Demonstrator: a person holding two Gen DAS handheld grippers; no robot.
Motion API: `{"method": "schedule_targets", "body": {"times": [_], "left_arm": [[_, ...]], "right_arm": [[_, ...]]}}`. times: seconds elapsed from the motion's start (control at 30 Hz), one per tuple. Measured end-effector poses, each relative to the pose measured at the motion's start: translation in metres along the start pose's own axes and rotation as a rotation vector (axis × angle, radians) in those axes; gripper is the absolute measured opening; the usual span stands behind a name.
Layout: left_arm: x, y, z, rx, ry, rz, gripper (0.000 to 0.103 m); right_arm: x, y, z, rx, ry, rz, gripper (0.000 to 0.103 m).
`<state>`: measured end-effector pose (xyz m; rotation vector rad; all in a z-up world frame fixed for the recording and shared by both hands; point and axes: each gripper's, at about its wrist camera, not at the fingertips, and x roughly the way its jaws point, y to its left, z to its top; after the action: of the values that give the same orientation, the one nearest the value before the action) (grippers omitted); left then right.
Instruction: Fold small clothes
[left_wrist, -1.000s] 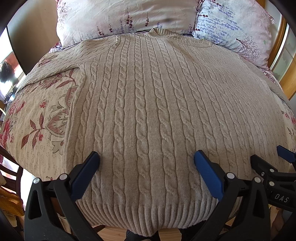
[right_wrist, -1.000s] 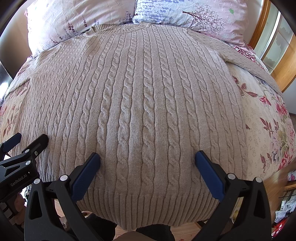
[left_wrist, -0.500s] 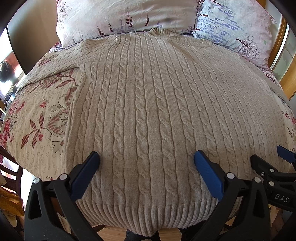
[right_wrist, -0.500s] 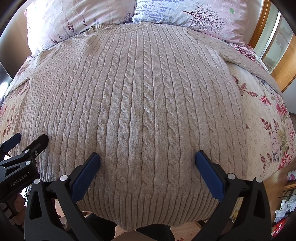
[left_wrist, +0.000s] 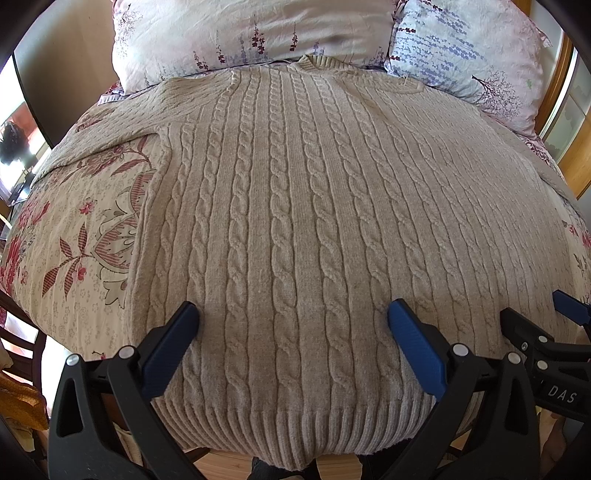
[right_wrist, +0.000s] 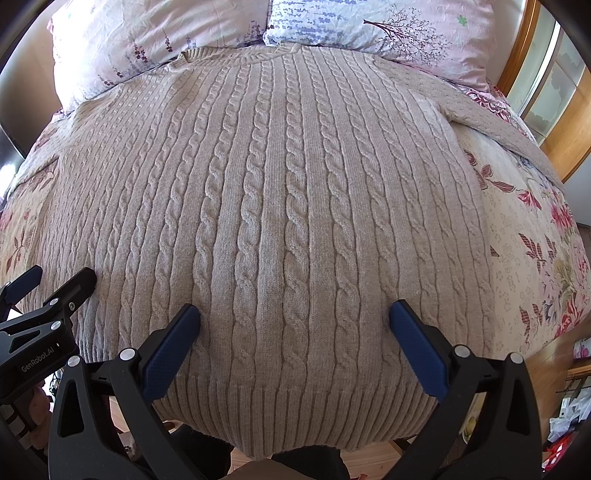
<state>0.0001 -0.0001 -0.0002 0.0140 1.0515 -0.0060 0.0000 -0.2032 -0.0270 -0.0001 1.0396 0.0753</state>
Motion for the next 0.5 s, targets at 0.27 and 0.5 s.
{"method": "schedule_targets", "body": {"times": [0.27,0.5], "left_arm": [[0.0000,0.0000,0.0000,0.000,0.001,0.000,0.101],[0.0001,0.0000,0.0000,0.000,0.001,0.000,0.101]], "right_arm": [[0.0003,0.0001,0.0003,-0.001,0.001,0.000,0.102],[0.0039,0.0025,0.0015,0.002,0.015,-0.003,0.102]]}}
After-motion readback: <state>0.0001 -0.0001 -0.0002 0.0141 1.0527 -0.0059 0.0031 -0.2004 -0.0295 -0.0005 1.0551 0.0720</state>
